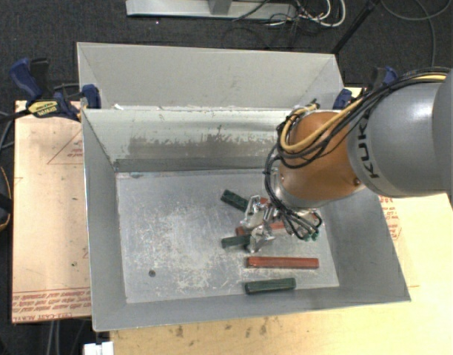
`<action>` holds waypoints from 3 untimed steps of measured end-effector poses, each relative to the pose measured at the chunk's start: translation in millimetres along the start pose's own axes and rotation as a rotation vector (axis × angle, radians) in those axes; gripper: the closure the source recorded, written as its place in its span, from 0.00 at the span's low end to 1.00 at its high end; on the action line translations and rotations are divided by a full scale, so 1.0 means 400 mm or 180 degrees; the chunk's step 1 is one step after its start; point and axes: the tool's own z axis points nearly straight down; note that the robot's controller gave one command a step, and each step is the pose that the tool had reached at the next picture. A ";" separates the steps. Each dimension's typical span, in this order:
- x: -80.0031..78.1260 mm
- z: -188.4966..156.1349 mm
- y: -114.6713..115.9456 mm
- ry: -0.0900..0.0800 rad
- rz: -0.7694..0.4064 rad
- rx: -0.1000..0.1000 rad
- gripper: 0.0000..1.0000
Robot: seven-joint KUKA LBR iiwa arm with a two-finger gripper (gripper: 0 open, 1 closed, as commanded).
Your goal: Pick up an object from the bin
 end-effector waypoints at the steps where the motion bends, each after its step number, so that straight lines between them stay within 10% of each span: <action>1: 0.000 0.000 0.000 0.0000 0.0001 0.0000 1.00; 2: -0.046 -0.266 0.033 0.0144 -0.0053 -0.0014 1.00; 3: -0.045 -0.265 0.033 0.0146 -0.0053 -0.0014 1.00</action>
Offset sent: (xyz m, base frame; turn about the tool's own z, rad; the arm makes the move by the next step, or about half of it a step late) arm 0.0089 0.0157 0.1070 -0.0188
